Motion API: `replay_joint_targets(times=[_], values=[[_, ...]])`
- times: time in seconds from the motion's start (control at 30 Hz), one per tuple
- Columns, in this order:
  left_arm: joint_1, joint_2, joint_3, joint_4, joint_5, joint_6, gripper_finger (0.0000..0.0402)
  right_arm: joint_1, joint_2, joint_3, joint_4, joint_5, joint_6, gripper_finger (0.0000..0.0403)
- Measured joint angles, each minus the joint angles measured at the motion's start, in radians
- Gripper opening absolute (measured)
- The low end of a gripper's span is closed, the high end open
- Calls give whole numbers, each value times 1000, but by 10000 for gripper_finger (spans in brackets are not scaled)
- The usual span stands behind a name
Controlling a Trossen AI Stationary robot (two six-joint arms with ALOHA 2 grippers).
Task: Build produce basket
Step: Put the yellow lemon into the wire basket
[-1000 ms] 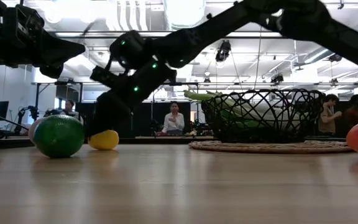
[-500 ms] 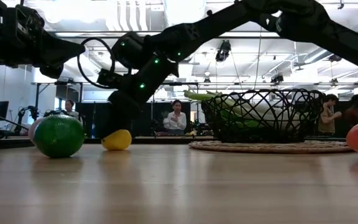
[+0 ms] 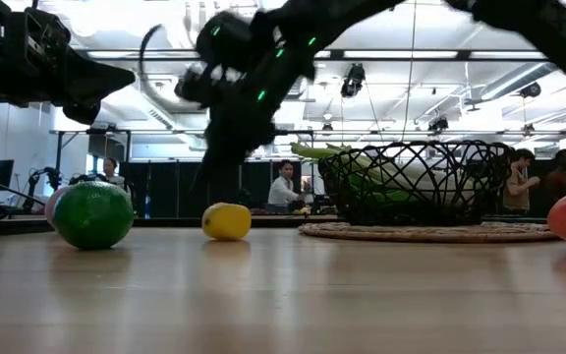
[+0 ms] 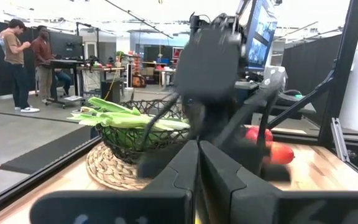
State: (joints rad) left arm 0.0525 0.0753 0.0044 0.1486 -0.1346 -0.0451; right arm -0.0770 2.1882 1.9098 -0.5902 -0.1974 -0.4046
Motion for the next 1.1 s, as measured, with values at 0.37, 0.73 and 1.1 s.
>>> replay_joint_targets(times=[0.37,0.73,1.1], values=[[0,-1,0,0,-2,0,0,29,-423,-527,275,6,101,9],[0,-1,0,0,-1,0,0,22,-622,-887,621,15,221,14],[0,-1,0,0,-1,0,0,-54,-383,-745,687,-19,125,168]])
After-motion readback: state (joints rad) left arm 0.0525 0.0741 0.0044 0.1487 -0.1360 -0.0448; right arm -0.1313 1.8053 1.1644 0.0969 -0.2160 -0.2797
